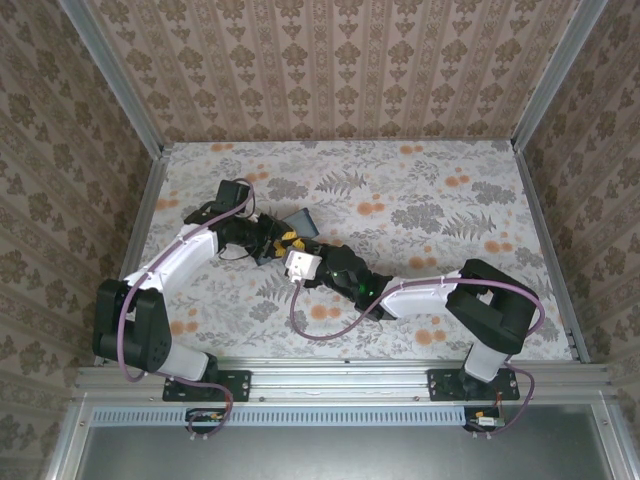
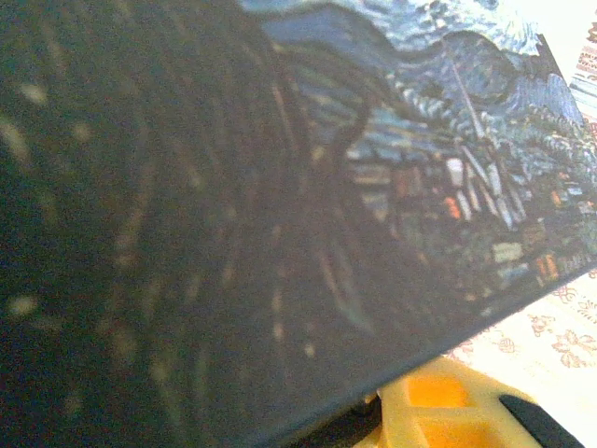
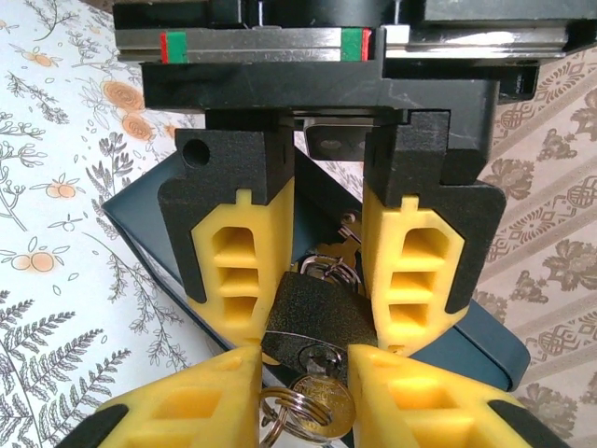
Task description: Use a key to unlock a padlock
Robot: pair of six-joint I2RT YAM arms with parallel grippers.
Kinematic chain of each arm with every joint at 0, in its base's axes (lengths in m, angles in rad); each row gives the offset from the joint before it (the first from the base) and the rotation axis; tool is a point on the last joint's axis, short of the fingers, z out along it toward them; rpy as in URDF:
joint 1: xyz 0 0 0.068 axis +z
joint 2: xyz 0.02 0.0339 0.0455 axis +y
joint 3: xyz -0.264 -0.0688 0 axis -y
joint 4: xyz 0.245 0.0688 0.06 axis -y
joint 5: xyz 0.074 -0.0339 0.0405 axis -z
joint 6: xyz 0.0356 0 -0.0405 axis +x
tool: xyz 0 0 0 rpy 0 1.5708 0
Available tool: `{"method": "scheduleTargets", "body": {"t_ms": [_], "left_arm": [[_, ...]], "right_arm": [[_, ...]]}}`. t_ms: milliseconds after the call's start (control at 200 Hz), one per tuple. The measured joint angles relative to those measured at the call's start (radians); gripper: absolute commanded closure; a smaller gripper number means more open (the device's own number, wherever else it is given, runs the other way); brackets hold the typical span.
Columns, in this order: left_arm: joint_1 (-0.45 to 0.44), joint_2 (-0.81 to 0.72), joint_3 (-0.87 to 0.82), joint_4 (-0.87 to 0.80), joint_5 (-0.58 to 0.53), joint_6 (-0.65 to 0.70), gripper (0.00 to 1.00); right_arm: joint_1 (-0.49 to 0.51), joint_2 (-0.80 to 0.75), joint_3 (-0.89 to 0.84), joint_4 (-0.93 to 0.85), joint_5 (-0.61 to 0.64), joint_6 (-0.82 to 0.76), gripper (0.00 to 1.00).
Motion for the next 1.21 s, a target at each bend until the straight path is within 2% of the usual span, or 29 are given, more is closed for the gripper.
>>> {"method": "scheduleTargets", "body": {"t_ms": [190, 430, 710, 735, 790, 885, 975, 1205], "left_arm": [[0.001, 0.0, -0.005, 0.004, -0.006, -0.001, 1.0], [0.002, 0.0, -0.006, 0.01, -0.016, -0.005, 1.0], [0.005, -0.002, -0.014, 0.022, -0.016, -0.008, 1.0], [0.005, -0.002, -0.016, 0.023, -0.016, -0.007, 0.95], [0.006, -0.002, -0.018, 0.023, -0.016, -0.007, 0.77], [0.007, -0.002, -0.016, 0.006, -0.018, 0.005, 0.63], [0.008, -0.011, -0.002, -0.039, -0.019, 0.041, 0.59], [0.042, -0.117, 0.03, -0.124, -0.047, 0.104, 0.58]], "right_arm": [[0.0, 0.014, 0.001, 0.026, 0.003, -0.022, 0.84], [0.001, 0.023, 0.001, 0.042, 0.004, -0.021, 0.91], [0.0, 0.022, 0.001, 0.04, 0.008, 0.081, 0.93], [0.0, 0.022, 0.001, 0.04, 0.009, 0.098, 0.93], [0.001, 0.022, 0.001, 0.036, 0.01, 0.135, 0.93], [0.005, 0.022, 0.001, 0.032, 0.013, 0.194, 0.94], [0.006, 0.022, 0.001, 0.023, 0.032, 0.242, 0.95], [-0.016, 0.023, 0.001, 0.017, 0.06, 0.331, 0.95]]}}
